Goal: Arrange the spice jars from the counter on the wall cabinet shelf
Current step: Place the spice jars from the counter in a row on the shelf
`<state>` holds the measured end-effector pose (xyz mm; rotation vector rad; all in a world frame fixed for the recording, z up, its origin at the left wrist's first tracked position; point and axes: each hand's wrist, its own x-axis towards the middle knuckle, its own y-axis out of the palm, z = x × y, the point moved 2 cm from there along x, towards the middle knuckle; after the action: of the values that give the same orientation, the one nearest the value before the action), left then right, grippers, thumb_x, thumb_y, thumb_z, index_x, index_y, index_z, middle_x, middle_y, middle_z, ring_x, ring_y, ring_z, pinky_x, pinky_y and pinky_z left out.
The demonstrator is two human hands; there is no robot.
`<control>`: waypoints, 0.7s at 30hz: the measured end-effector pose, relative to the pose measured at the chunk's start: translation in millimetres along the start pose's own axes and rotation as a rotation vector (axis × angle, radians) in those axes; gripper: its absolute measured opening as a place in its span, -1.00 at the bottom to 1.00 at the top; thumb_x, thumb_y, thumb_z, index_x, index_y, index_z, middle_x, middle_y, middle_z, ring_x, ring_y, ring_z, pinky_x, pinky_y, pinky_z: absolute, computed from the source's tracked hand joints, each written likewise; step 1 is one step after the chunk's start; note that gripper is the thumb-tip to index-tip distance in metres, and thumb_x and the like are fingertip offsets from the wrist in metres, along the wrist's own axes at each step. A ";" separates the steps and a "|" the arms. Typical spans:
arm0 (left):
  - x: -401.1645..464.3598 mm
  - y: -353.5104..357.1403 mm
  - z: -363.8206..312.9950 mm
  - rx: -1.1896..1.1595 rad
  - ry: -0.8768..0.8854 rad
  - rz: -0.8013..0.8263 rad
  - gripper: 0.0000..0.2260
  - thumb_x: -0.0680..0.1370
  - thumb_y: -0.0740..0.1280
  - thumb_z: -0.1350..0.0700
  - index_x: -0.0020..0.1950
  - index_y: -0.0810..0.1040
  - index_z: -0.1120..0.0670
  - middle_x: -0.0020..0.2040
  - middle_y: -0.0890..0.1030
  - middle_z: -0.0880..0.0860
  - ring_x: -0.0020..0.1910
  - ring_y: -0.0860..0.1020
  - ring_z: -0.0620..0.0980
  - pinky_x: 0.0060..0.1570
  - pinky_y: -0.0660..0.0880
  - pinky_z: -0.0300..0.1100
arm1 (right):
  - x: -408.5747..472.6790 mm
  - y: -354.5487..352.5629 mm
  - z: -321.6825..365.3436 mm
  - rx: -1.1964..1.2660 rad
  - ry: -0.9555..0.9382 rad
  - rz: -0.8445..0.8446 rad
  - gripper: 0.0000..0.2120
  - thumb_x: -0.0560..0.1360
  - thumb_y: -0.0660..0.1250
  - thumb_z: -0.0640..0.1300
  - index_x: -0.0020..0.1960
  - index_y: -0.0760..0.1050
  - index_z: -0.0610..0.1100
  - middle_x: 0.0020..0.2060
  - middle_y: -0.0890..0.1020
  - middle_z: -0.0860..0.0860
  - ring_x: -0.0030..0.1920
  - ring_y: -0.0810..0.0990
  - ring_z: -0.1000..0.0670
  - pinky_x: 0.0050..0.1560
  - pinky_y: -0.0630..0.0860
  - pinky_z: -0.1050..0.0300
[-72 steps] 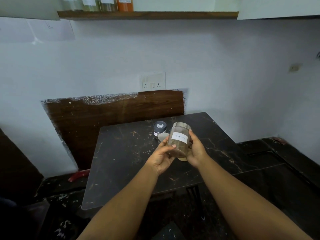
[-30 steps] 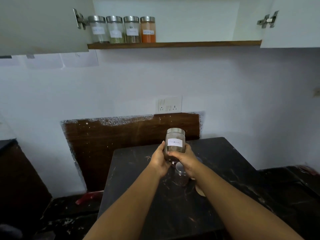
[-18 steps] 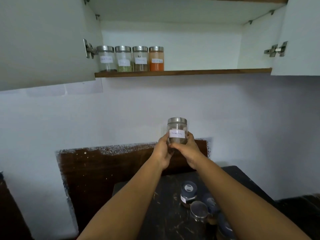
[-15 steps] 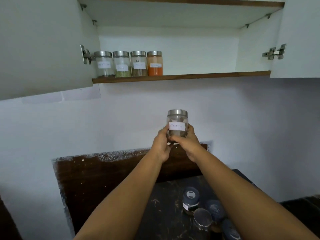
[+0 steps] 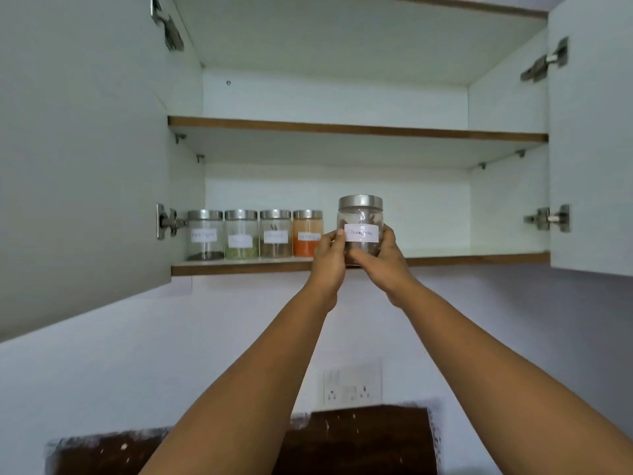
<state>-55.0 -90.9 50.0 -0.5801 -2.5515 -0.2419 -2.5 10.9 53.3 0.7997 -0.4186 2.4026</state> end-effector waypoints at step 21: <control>88.0 -62.3 37.7 1.527 0.229 -0.142 -0.66 0.64 0.00 -0.02 0.24 0.43 0.11 0.20 0.51 0.09 0.18 0.43 0.08 0.07 0.43 -0.03 | 166.8 21.1 -67.6 -0.585 0.312 0.343 -0.28 0.28 0.60 0.06 0.31 0.42 -0.19 0.25 0.51 -0.15 0.14 0.51 -0.13 0.22 0.45 0.04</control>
<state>-168.0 -104.8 59.4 0.2306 -1.8034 1.3671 -155.7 94.1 103.0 0.0950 -1.1293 2.4422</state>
